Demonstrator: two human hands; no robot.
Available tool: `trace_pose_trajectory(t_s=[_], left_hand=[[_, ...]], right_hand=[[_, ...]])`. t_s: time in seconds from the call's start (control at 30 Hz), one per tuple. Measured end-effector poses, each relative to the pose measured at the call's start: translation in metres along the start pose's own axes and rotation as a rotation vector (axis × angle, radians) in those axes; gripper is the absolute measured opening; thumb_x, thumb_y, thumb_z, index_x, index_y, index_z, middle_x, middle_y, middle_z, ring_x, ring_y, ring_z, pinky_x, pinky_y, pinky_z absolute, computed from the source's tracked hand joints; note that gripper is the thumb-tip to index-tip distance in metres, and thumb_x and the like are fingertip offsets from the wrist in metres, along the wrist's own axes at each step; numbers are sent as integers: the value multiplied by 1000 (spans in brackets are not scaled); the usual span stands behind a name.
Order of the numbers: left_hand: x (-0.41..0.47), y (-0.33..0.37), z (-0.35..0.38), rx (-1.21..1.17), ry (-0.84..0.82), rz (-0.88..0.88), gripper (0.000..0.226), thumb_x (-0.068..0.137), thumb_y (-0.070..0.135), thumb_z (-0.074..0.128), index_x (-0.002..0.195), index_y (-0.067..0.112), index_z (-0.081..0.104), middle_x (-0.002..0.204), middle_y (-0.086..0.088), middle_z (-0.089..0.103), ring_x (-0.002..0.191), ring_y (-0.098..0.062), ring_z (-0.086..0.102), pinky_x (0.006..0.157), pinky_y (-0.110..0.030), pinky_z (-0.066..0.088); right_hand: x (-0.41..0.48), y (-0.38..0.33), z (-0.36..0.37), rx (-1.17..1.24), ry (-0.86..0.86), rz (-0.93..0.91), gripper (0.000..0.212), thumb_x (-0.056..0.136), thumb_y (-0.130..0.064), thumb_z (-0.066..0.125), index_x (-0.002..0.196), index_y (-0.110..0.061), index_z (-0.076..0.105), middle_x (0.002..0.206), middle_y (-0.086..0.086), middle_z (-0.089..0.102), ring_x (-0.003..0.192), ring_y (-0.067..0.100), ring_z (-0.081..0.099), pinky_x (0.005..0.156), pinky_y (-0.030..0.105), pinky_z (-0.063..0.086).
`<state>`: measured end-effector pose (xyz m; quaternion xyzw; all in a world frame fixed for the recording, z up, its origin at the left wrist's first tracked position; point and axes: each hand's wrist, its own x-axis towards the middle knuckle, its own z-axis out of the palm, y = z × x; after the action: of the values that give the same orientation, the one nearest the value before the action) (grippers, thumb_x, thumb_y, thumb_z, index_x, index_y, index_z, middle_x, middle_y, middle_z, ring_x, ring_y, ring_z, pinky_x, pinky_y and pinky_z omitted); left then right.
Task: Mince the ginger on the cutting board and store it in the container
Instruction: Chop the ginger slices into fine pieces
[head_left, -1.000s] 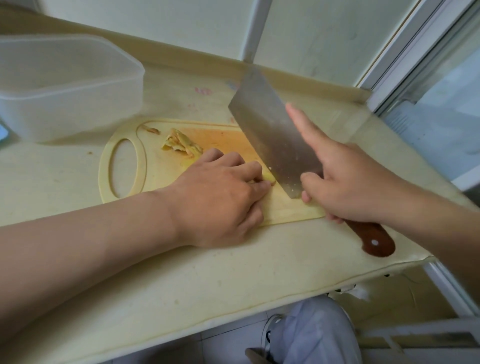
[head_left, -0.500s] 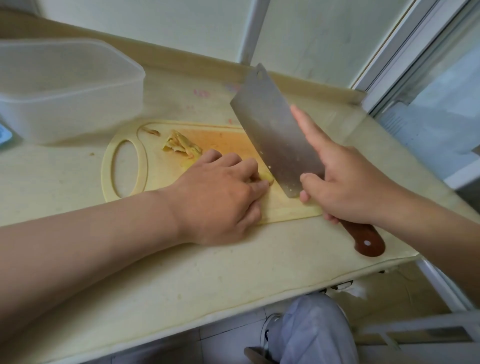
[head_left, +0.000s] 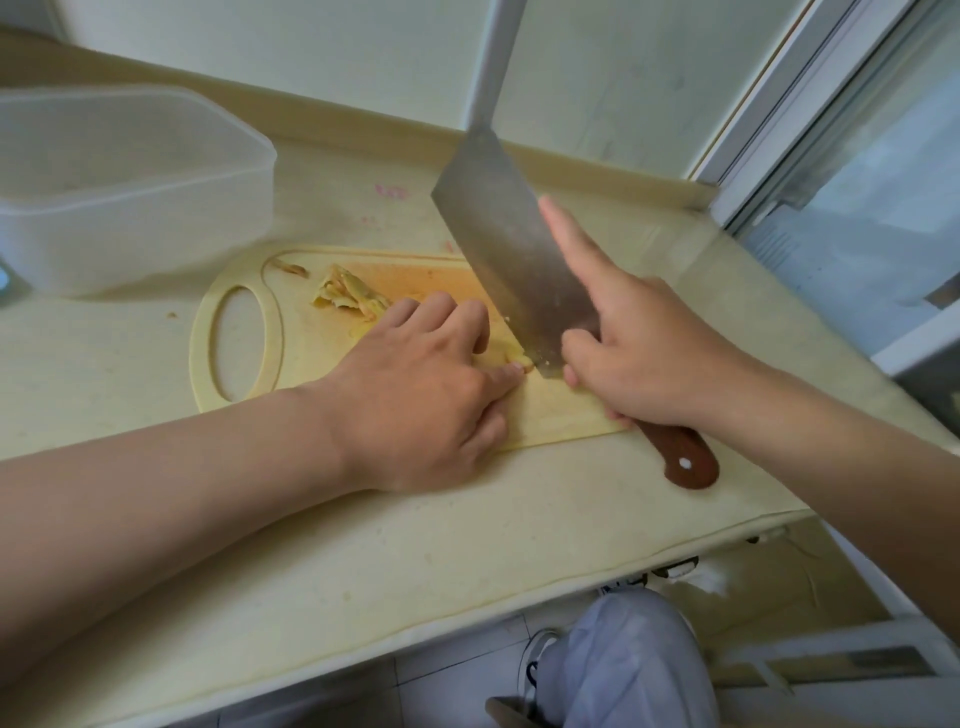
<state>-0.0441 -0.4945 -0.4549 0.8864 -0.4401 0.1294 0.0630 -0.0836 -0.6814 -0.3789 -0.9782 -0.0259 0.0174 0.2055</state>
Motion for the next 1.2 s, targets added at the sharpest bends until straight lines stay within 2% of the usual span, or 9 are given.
trace_pose_trajectory(t_s=[0.1, 0.23, 0.4, 0.6, 0.73, 0.87, 1.1, 1.2], left_hand=[[0, 1, 0, -3, 0, -14, 72, 88, 54, 9, 132, 33, 61, 107, -8, 47, 96, -29, 43, 88, -42, 36], [0, 2, 0, -13, 5, -23, 71, 88, 55, 9, 133, 34, 60, 106, -6, 45, 95, -28, 42, 86, -41, 35], [1, 1, 0, -15, 8, -15, 68, 90, 54, 13, 133, 33, 61, 101, -7, 46, 90, -30, 43, 82, -41, 37], [-2, 0, 1, 18, 45, -5, 62, 92, 51, 20, 122, 29, 69, 99, -8, 49, 87, -30, 44, 80, -41, 39], [-2, 2, -1, 7, 22, -34, 67, 89, 54, 13, 126, 34, 64, 101, -6, 46, 90, -28, 42, 83, -41, 38], [-1, 3, -2, 11, 10, -52, 69, 87, 54, 9, 129, 37, 61, 104, -5, 44, 92, -26, 40, 84, -40, 35], [-1, 2, 0, -5, 23, -49, 68, 89, 54, 10, 128, 36, 63, 101, -5, 43, 91, -27, 39, 83, -41, 37], [0, 2, 0, 9, 22, -52, 67, 88, 54, 11, 126, 36, 63, 100, -5, 43, 90, -27, 38, 82, -40, 35]], right_hand=[[-17, 6, -1, 1, 7, 19, 100, 97, -6, 47, 151, -69, -7, 72, 17, 72, 47, 29, 65, 53, 45, 61], [-10, 1, -8, -70, -77, 15, 101, 94, -5, 47, 151, -71, -4, 72, 11, 72, 44, 24, 65, 48, 40, 61], [27, -18, -9, -142, -182, 24, 103, 89, -2, 47, 156, -62, -2, 79, 9, 71, 42, 26, 65, 44, 47, 60], [26, -14, 0, -4, -90, 61, 102, 89, -2, 47, 156, -63, -1, 77, 13, 72, 45, 29, 66, 43, 44, 60], [12, -5, 7, 143, 16, 96, 100, 93, -4, 46, 154, -67, -3, 78, 15, 72, 45, 29, 64, 43, 39, 58], [-1, -1, 10, 101, 63, 54, 101, 93, -5, 47, 153, -67, -6, 75, 17, 72, 49, 31, 67, 49, 40, 61], [-19, 2, -8, 4, -94, 71, 100, 97, -7, 47, 149, -72, -7, 74, 12, 73, 46, 24, 67, 49, 40, 61], [-10, -3, -12, -62, -157, 86, 101, 94, -6, 48, 151, -71, -5, 75, 8, 72, 45, 25, 67, 49, 45, 62]])
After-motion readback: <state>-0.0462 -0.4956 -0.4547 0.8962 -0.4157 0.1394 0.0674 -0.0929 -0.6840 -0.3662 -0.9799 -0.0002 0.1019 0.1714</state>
